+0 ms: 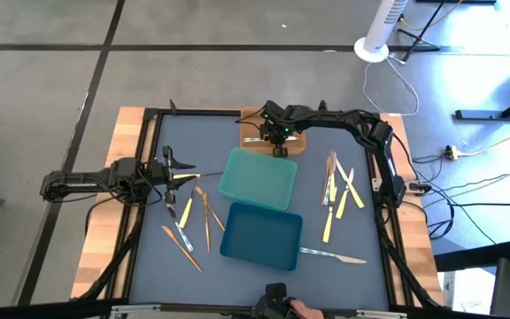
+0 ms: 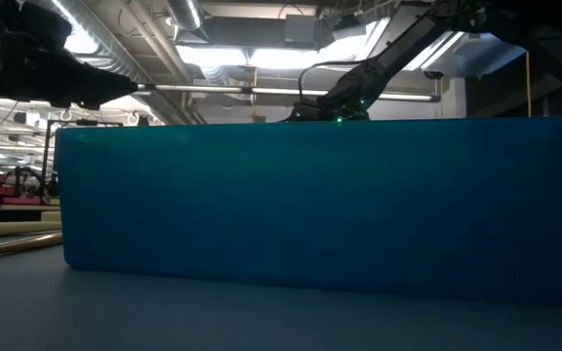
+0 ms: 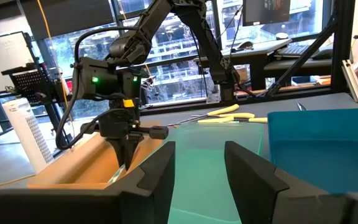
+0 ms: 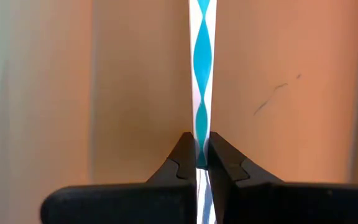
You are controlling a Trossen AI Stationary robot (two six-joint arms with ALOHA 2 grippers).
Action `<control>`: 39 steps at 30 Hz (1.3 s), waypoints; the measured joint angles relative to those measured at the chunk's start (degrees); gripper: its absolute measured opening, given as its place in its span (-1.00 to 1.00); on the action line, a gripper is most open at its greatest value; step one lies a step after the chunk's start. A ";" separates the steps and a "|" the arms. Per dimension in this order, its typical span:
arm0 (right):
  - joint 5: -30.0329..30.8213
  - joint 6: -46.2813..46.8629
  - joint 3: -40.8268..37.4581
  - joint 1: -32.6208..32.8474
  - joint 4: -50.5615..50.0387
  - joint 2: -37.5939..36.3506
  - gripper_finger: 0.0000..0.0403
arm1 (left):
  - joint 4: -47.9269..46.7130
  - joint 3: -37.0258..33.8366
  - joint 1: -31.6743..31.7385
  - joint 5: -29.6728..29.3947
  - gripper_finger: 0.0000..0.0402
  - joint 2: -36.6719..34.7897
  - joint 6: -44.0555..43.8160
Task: Sort silverware by color (type)
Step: Put the white and blue knife into the orange bin
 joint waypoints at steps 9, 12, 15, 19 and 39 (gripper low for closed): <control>-0.01 0.00 0.00 0.00 1.76 -0.04 -0.63 | 0.00 -0.01 0.01 0.01 -0.34 0.00 0.00; -0.02 0.02 0.00 0.02 2.83 -0.04 -0.48 | 0.01 0.00 0.00 0.00 -0.34 0.00 0.00; -0.03 0.02 0.00 0.02 3.03 -0.04 -0.38 | 0.00 0.01 0.01 0.01 -0.34 0.00 0.00; 0.00 0.02 0.00 0.02 3.01 -0.04 -0.31 | 0.00 0.01 0.01 0.00 -0.34 0.00 0.00; 11.56 3.78 20.94 0.11 -23.07 -0.31 -0.29 | 0.00 -0.01 0.00 -0.01 -0.34 0.00 0.00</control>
